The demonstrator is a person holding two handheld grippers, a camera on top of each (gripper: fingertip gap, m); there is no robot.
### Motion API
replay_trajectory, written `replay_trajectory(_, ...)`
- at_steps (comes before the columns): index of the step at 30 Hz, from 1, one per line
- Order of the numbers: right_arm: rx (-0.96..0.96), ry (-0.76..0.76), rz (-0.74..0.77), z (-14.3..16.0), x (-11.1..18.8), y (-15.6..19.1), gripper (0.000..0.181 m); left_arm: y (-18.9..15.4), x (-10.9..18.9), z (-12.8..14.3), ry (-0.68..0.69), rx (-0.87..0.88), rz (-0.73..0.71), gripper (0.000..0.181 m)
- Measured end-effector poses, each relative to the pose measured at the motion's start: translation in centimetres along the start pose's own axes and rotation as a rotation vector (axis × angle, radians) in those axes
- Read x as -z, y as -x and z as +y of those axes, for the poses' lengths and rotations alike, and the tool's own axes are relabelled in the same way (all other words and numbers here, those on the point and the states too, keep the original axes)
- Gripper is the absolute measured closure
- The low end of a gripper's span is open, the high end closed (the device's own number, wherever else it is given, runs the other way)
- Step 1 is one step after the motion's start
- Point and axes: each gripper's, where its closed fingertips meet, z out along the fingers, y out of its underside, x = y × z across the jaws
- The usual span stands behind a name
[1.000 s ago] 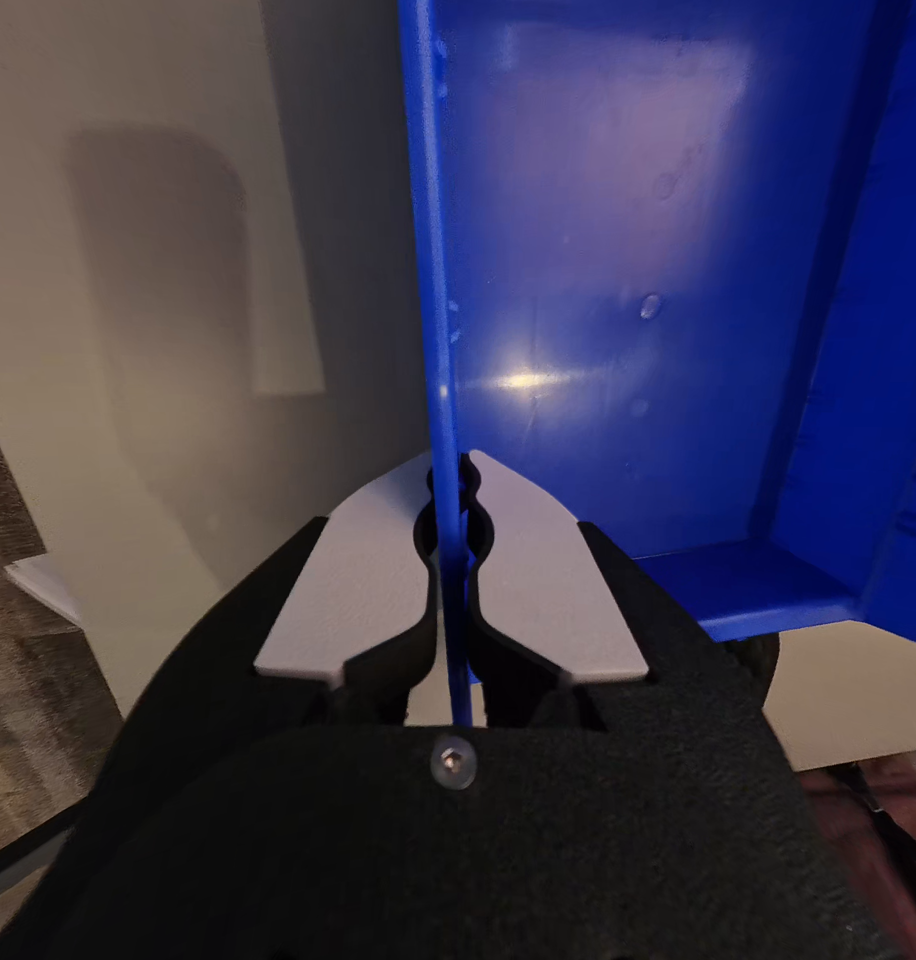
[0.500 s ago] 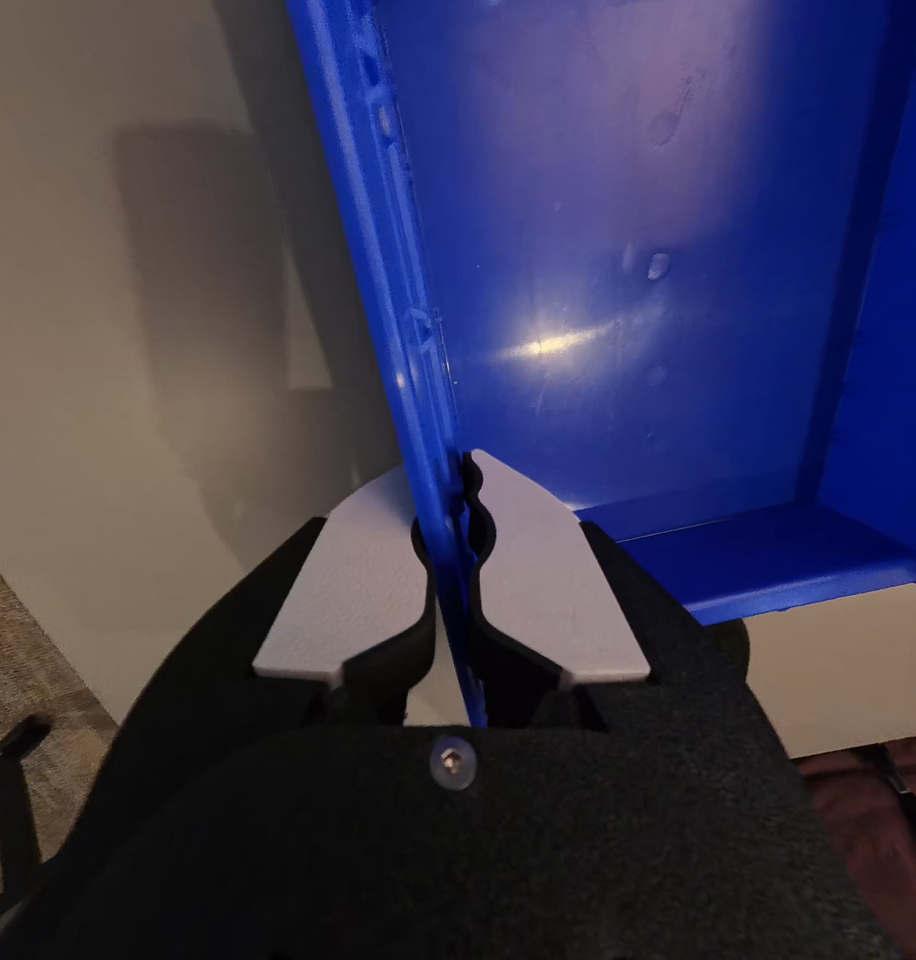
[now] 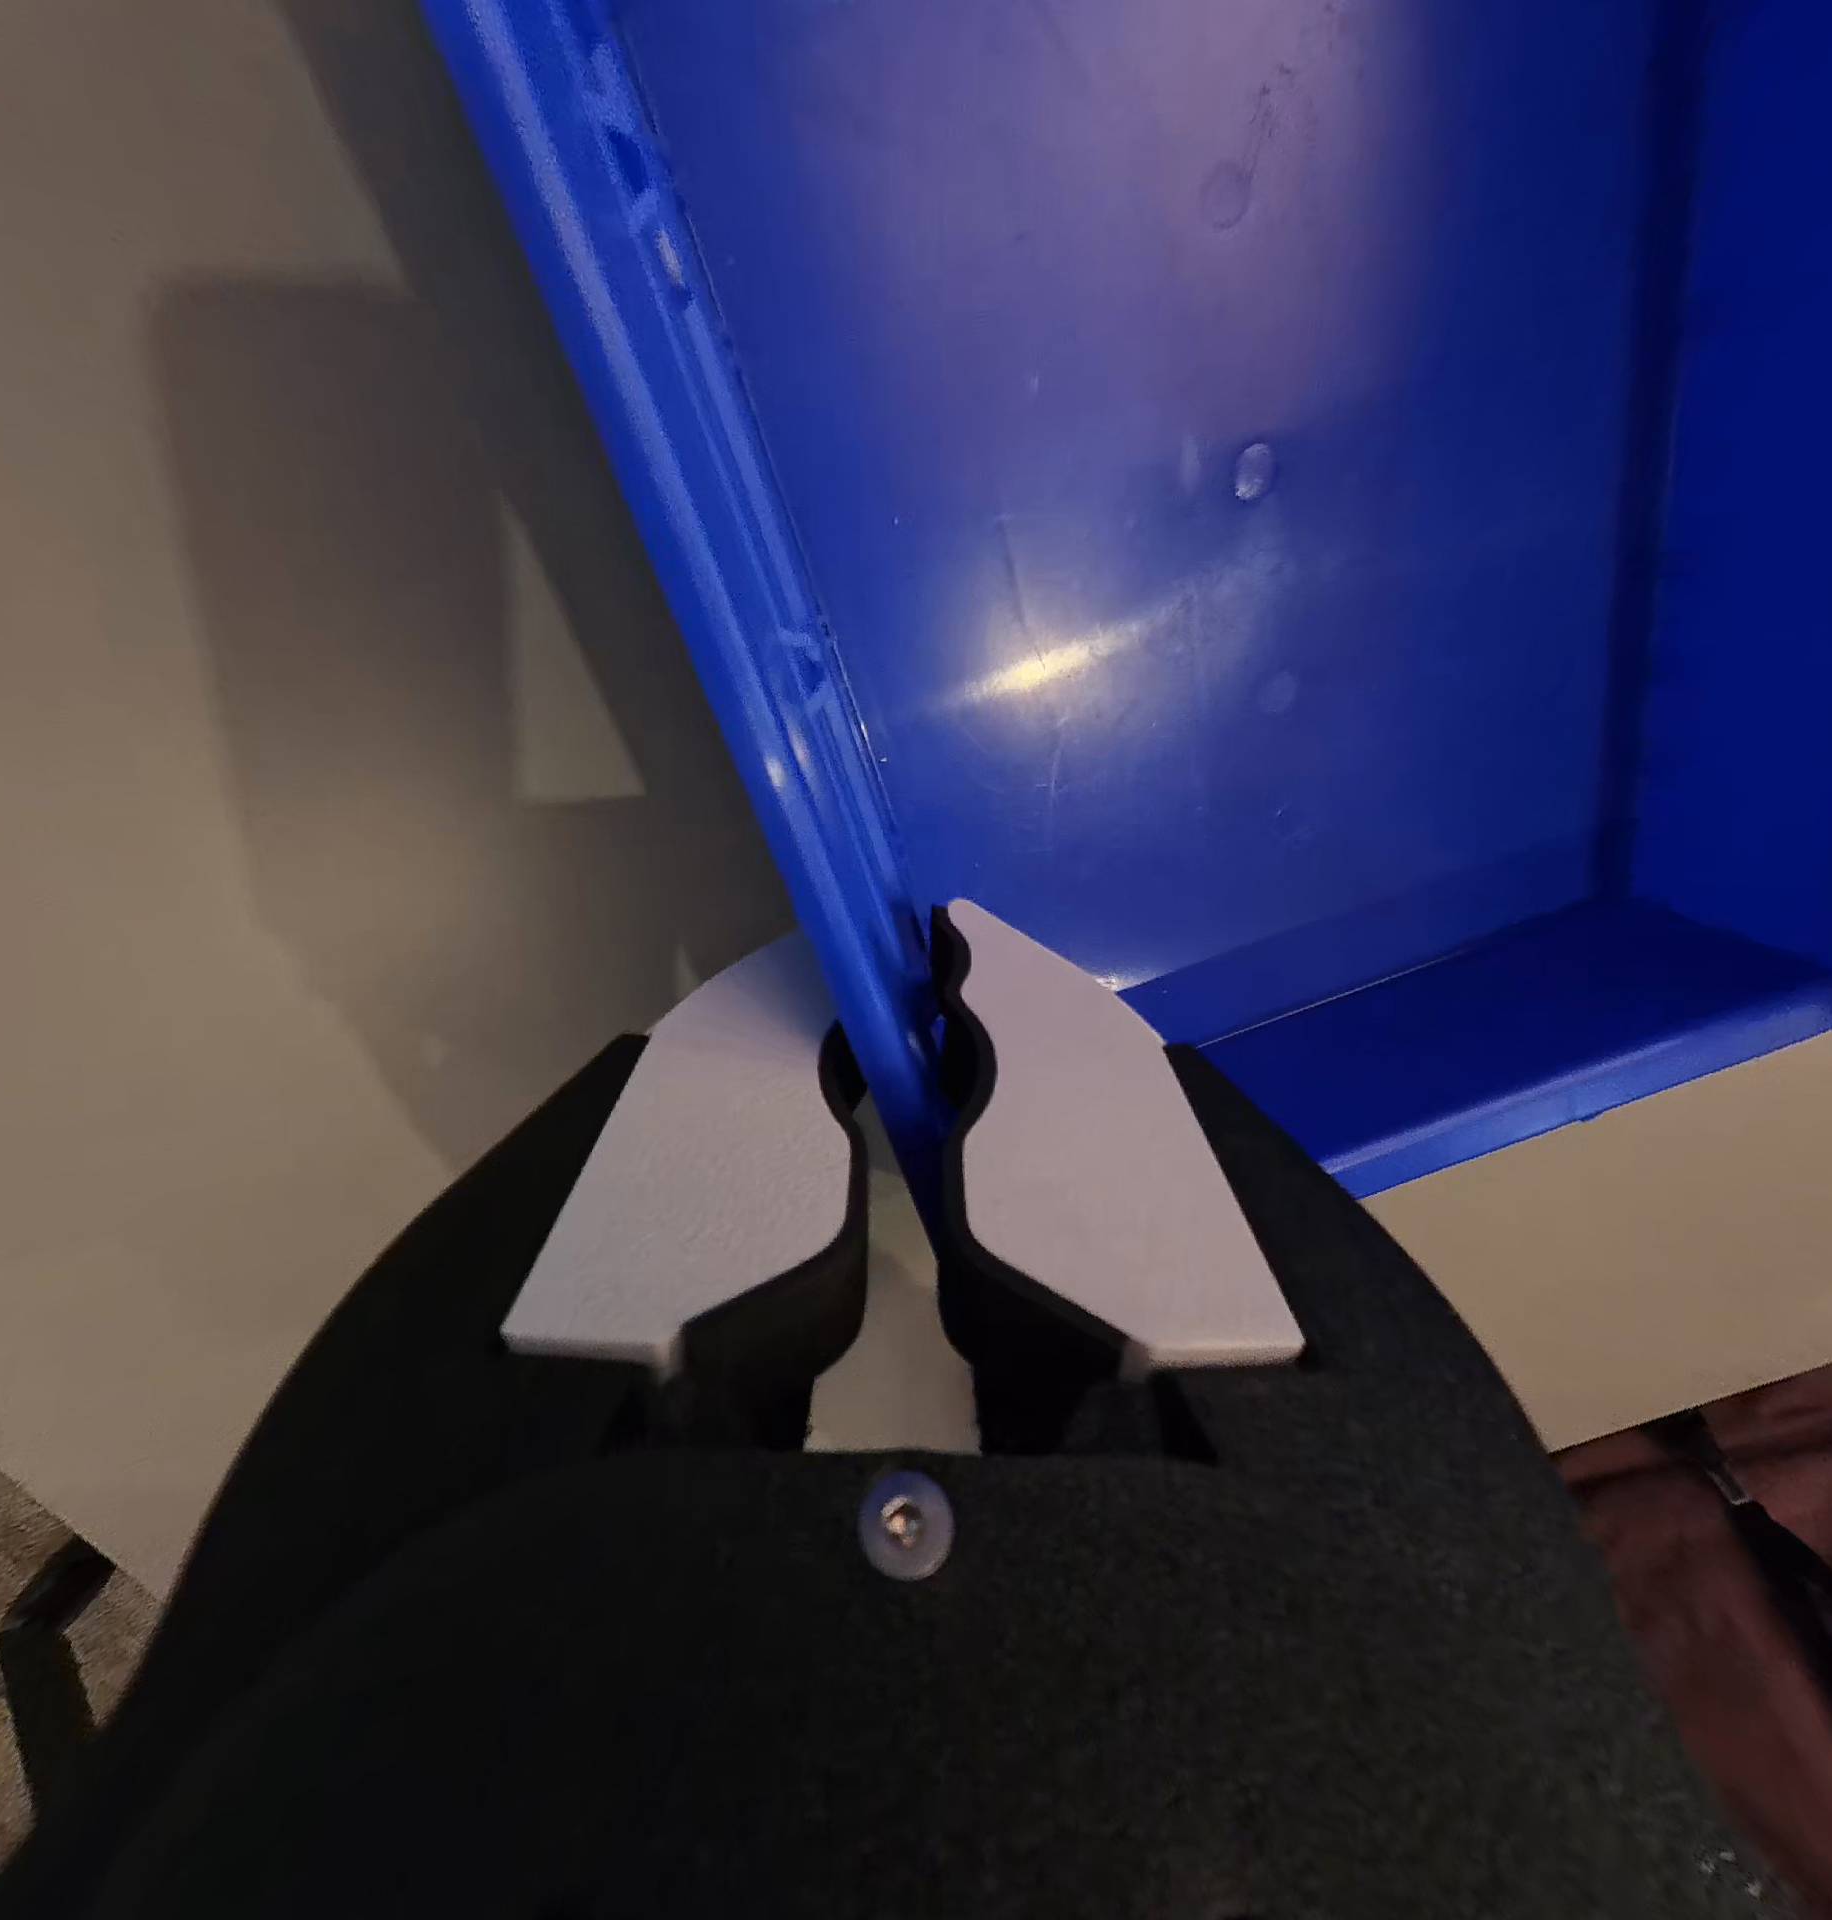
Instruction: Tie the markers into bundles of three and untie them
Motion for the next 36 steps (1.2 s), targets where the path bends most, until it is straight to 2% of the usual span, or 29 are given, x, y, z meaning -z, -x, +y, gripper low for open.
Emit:
replay_trajectory(18, 0.098, 0.049, 0.04, -0.8, -0.6, 2.3, 0.17, -3.5, -0.7, -0.9, 0.044, -0.11, -0.029, 0.17)
replay_trajectory(29, 0.179, 0.095, 0.06, -1.0, -0.9, 4.4, 0.168, -9.0, -1.7, -1.8, 0.069, -0.191, -0.017, 0.161)
replay_trajectory(36, 0.242, 0.112, 0.045, -1.5, -1.3, 6.7, 0.168, -12.5, -2.3, -2.2, 0.071, -0.266, -0.033, 0.149)
